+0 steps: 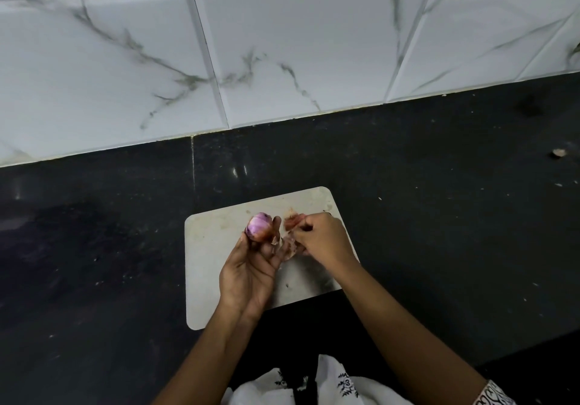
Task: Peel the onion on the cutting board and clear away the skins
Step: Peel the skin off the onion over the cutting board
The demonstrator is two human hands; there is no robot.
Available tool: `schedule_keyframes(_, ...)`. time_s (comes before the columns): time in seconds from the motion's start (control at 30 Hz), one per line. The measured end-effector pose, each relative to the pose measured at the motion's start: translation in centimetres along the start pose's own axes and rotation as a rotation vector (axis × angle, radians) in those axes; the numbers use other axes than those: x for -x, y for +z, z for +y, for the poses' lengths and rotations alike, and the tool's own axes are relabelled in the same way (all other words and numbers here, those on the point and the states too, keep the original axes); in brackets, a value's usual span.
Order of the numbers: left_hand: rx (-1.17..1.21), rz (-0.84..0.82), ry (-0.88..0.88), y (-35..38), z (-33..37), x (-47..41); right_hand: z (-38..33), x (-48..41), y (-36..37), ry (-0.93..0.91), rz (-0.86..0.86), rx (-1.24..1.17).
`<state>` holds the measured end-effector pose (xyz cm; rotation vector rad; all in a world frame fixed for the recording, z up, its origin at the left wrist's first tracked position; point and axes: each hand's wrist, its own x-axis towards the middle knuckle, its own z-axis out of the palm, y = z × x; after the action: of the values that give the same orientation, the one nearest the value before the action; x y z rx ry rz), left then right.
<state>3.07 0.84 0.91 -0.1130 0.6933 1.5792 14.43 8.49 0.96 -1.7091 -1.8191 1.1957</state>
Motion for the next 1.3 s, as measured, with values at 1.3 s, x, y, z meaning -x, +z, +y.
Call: schedule_keyframes(1.3, -0.266, 0.065, 0.115, -0.5, 0.6, -0.1, -2.8, 1.4, 0.2, -0.492, 0.138, -0.02)
